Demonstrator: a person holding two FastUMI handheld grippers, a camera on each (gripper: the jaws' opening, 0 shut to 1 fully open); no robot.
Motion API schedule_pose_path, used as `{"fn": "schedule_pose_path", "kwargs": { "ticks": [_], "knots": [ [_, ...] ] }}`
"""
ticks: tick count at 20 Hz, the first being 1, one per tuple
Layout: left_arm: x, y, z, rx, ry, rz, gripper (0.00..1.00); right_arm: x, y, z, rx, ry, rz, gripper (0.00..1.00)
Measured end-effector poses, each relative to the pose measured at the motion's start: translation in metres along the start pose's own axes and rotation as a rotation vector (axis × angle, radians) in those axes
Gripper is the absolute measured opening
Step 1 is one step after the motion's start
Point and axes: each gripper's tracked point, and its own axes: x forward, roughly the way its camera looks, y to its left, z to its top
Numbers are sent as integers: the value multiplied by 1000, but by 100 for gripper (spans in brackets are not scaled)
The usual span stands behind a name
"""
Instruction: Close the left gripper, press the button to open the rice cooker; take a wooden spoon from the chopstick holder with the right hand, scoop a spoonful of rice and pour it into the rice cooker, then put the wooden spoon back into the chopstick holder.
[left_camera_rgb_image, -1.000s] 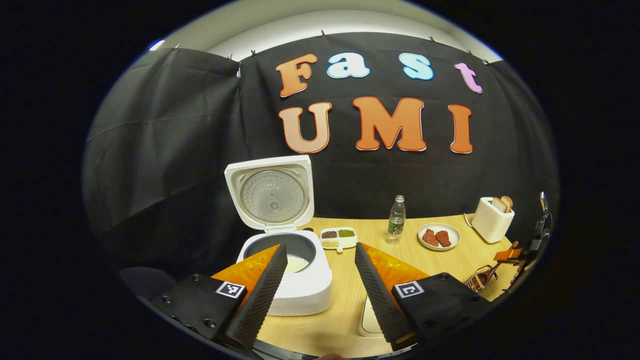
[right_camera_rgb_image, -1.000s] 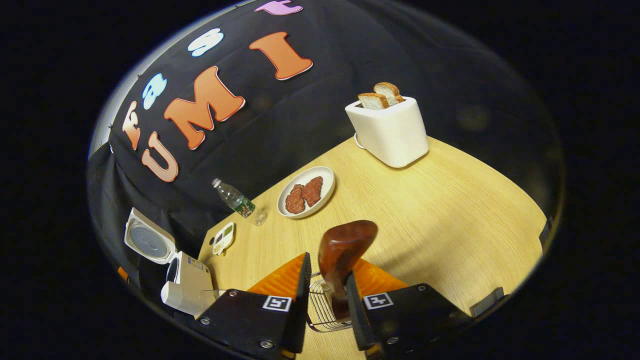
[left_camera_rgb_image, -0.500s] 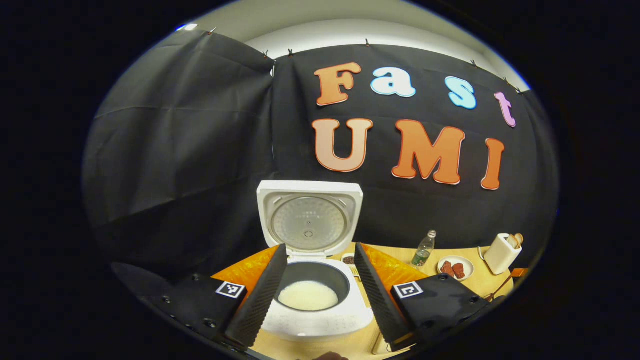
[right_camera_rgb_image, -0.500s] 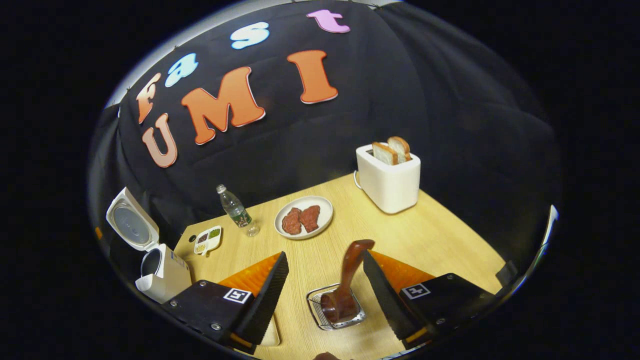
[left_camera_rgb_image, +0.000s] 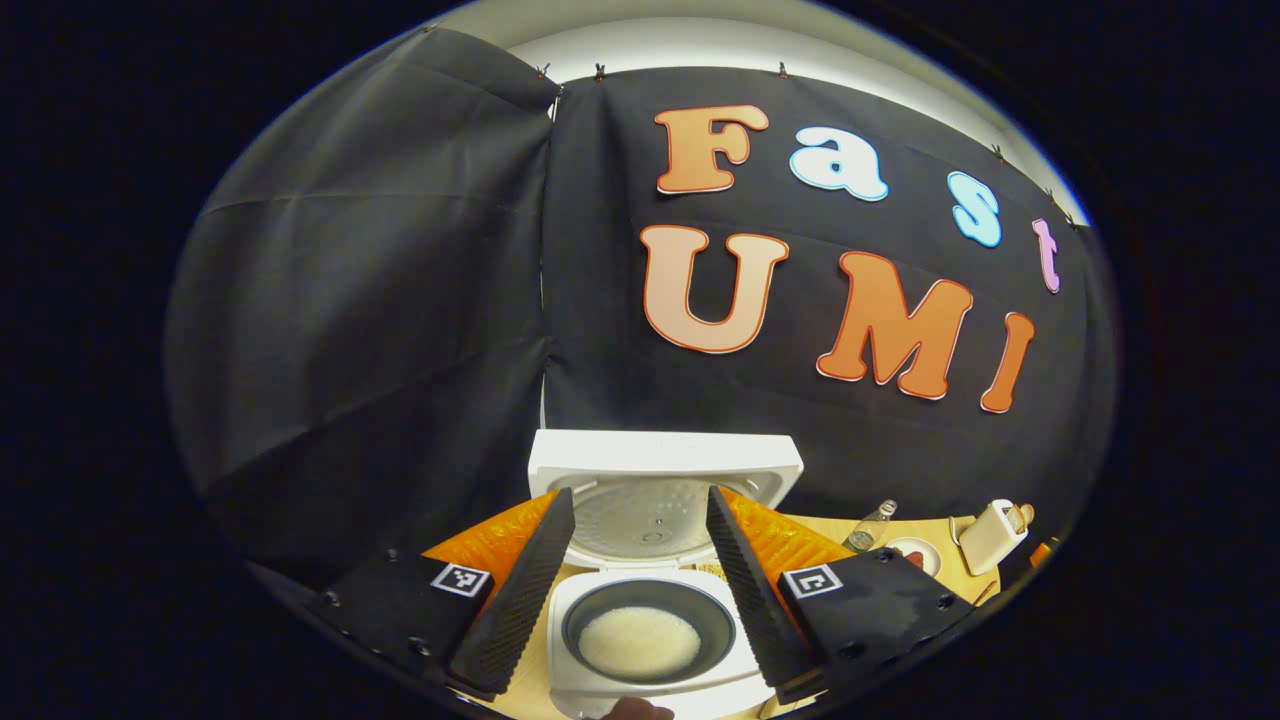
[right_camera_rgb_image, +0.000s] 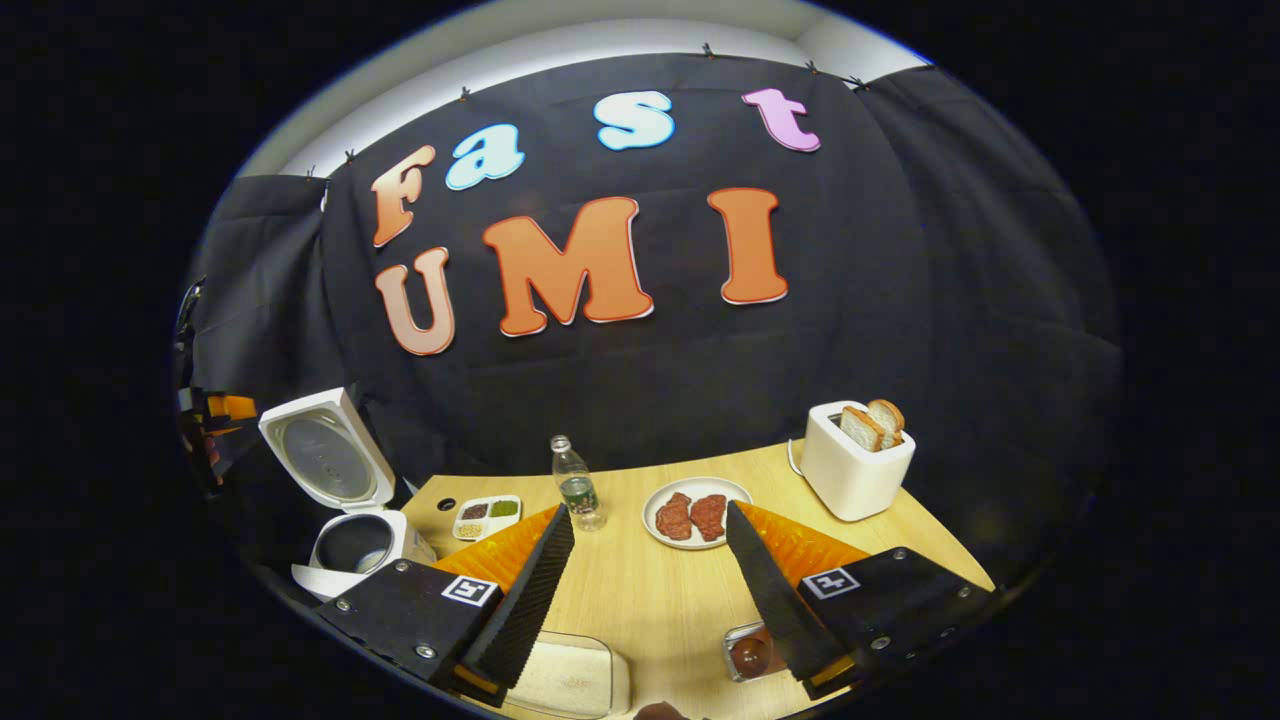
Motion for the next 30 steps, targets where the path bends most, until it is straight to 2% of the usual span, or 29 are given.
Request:
{"fn": "schedule_pose_path", "kwargs": {
  "ticks": [3, 4, 5, 7, 8, 9, 10, 12, 14, 16, 17, 19, 20, 21, 23, 25, 27, 30],
  "knots": [
    [43, -8, 14, -2, 12, -8, 91, -2, 30, 8, -4, -17, 40, 95],
    [56, -11, 17, -6, 17, -11, 94, -4, 37, 12, -9, -25, 47, 95],
    [69, -13, 18, -4, 32, -11, 91, -6, 43, 15, -14, -35, 53, 95],
    [98, -13, 22, 14, 49, 18, 94, -11, 54, 23, -29, -61, 59, 95],
    [110, -10, 21, 19, 60, 37, 91, -13, 58, 24, -40, -67, 66, 95],
    [121, -11, 18, 18, 72, 43, 94, -14, 62, 24, -52, -68, 67, 95],
    [132, -14, 12, 16, 100, 43, 91, -14, 65, 24, -63, -67, 70, 95],
    [141, -12, 6, 41, 141, 48, 94, -14, 69, 26, -78, -66, 70, 95],
    [147, -13, 1, 67, 178, 48, 93, -14, 71, 25, -78, -64, 74, 95],
    [137, -16, -5, 40, 209, 64, 91, -10, 75, 17, -65, -42, 85, 95],
    [129, -15, -10, 38, 230, 77, 94, -7, 77, 15, -61, -31, 93, 95],
    [112, -14, -23, 35, 264, 117, 94, -5, 86, 11, -65, -8, 124, 95],
    [102, -14, -31, 27, 278, 133, 92, -3, 90, 10, -71, -1, 136, 95],
    [94, -16, -38, 24, 279, 155, 95, 2, 91, 12, -76, -4, 142, 95],
    [74, -16, -60, 40, 266, 190, 95, 5, 101, 12, -66, -3, 163, 95],
    [56, -30, -103, 36, 343, 161, 95, 5, 113, 10, -59, 10, 200, 95],
    [39, -35, -140, 8, 414, 152, 95, 8, 115, 9, -73, 12, 206, 95],
    [19, -30, -170, 20, 449, 164, 94, 8, 125, 2, -78, 30, 229, 95]
  ]
}}
